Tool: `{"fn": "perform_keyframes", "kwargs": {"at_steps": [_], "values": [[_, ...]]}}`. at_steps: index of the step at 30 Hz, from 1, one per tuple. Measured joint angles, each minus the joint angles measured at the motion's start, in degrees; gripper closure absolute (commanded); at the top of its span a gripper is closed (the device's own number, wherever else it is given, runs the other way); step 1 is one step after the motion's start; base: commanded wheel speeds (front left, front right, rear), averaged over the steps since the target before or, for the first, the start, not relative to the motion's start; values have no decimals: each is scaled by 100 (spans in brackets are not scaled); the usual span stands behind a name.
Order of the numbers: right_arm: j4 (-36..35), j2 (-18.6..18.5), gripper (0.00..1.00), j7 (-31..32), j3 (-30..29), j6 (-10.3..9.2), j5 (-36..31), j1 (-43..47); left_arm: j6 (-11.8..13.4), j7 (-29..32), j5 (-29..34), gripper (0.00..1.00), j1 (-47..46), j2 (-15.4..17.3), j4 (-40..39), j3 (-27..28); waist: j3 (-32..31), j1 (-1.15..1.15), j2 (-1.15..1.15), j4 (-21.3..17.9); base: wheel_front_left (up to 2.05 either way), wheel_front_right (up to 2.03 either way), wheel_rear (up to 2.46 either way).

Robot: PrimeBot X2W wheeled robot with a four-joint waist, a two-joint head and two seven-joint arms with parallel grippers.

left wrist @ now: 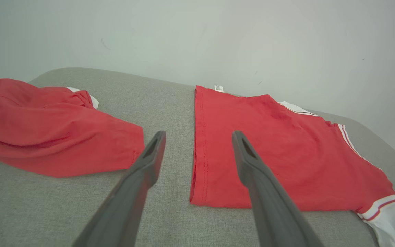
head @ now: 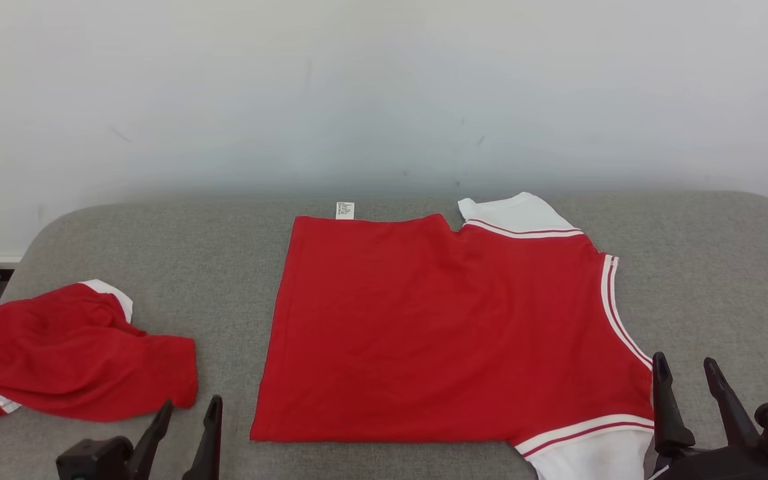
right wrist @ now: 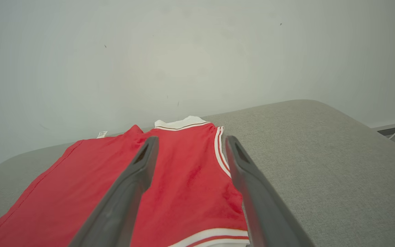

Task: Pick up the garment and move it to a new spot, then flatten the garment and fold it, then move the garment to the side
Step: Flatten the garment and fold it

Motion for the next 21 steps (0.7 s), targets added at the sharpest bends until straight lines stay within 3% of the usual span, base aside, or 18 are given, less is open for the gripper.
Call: {"fn": "perform_keyframes", "kwargs": {"at_steps": [9,21], "values": [[103,-73,0,75,100,8,-183,12,25,357,-76,0,54,-32,-41,-23,41,0,0,-8,0,0,0],[345,-483,0,2045,336,-45,-314,347,127,2007,-165,0,-470,-326,276,-447,186,1,0,59,0,0,0]]}}
